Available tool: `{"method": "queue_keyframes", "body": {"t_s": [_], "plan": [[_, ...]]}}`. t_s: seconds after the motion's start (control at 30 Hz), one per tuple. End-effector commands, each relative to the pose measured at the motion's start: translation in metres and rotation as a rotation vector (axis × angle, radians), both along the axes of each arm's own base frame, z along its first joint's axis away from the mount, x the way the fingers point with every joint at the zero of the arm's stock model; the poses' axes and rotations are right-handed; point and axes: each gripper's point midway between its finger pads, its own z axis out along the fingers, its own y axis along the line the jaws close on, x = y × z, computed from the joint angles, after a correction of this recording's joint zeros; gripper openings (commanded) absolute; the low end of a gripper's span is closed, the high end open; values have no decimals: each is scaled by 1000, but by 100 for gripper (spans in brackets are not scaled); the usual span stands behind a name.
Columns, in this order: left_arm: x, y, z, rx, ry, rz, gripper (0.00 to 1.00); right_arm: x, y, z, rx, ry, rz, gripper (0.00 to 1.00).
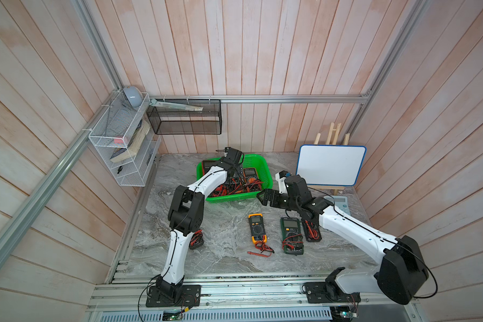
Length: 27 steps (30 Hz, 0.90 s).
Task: Put the multimeter into the basket
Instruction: Place the multimeter in the basket.
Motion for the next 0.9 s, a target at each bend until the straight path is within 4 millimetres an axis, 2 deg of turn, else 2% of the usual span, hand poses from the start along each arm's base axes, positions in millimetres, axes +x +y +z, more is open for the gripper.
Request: {"method": "queue_keyframes", "body": {"t_s": [0.0, 0.2, 0.43, 0.6, 0.73, 0.87], "plan": [[8, 3, 14, -24, -25, 22, 70, 0, -11, -3, -59, -1, -35, 98], [7, 6, 25, -26, -39, 29, 99, -3, -27, -16, -121, 13, -80, 98], [6, 9, 54, -48, -77, 26, 100, -11, -39, -26, -159, 29, -100, 98], [1, 3, 93, -105, -133, -5, 100, -17, -46, -33, -183, 42, -104, 98], [-10, -2, 121, -146, -165, -39, 100, -24, -60, -46, -247, 60, -125, 98], [-31, -7, 140, -178, -183, -79, 100, -33, -79, -64, -334, 93, -158, 98]]}}
